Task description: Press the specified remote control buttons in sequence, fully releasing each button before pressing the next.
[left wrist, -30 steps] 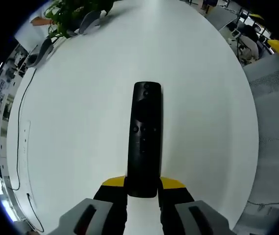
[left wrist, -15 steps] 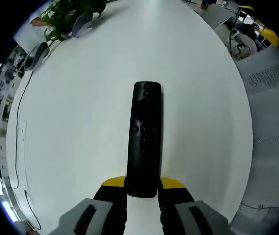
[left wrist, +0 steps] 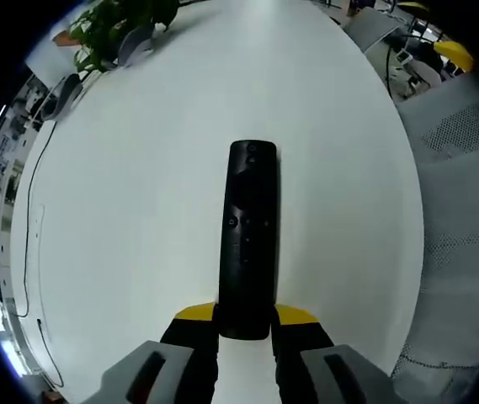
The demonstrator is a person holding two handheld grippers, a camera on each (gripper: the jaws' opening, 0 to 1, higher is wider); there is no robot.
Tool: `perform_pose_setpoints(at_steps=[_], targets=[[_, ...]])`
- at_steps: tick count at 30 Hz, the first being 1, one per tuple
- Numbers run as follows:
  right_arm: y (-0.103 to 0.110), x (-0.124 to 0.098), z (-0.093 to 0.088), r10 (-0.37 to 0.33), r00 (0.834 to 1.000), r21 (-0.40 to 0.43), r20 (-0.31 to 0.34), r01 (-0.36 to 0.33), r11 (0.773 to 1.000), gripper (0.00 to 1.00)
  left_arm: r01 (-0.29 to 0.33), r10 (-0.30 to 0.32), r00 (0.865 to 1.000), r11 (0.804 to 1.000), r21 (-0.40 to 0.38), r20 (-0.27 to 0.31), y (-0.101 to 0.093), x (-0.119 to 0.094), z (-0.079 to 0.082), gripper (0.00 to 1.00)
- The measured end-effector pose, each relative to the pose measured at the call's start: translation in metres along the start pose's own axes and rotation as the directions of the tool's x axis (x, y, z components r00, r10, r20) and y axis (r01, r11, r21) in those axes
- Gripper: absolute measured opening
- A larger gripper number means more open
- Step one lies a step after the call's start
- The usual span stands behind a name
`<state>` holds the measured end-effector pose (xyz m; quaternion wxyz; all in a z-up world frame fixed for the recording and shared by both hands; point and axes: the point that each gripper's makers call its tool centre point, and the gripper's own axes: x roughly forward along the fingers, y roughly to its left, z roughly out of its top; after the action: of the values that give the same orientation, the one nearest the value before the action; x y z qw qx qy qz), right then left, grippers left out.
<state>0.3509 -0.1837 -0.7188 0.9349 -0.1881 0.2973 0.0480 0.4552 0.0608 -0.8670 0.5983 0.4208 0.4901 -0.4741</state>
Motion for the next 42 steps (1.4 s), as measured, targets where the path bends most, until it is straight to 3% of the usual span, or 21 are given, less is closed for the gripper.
perform_pose_setpoints(at_steps=[14,28,36,42], targets=[[0.005,0.001,-0.003,0.019,1.000,-0.023,-0.016,-0.019,1.000,0.43,-0.003,0.004,0.999,0.999,-0.040,0.031,-0.019,0.000,0.000,0.24],[0.011,0.002,-0.005,0.053,0.998,-0.027,-0.035,-0.054,0.998,0.43,0.004,-0.004,0.999,1.000,-0.010,0.031,-0.048,-0.001,0.000,0.24],[0.014,0.002,-0.006,0.074,0.996,-0.024,-0.043,-0.075,0.997,0.39,0.006,-0.005,0.999,1.000,-0.005,0.034,-0.060,-0.002,0.000,0.24],[0.017,0.000,-0.001,0.111,0.994,0.006,-0.022,-0.111,0.994,0.31,0.003,-0.002,0.999,1.000,-0.018,0.050,-0.071,-0.002,-0.001,0.24]])
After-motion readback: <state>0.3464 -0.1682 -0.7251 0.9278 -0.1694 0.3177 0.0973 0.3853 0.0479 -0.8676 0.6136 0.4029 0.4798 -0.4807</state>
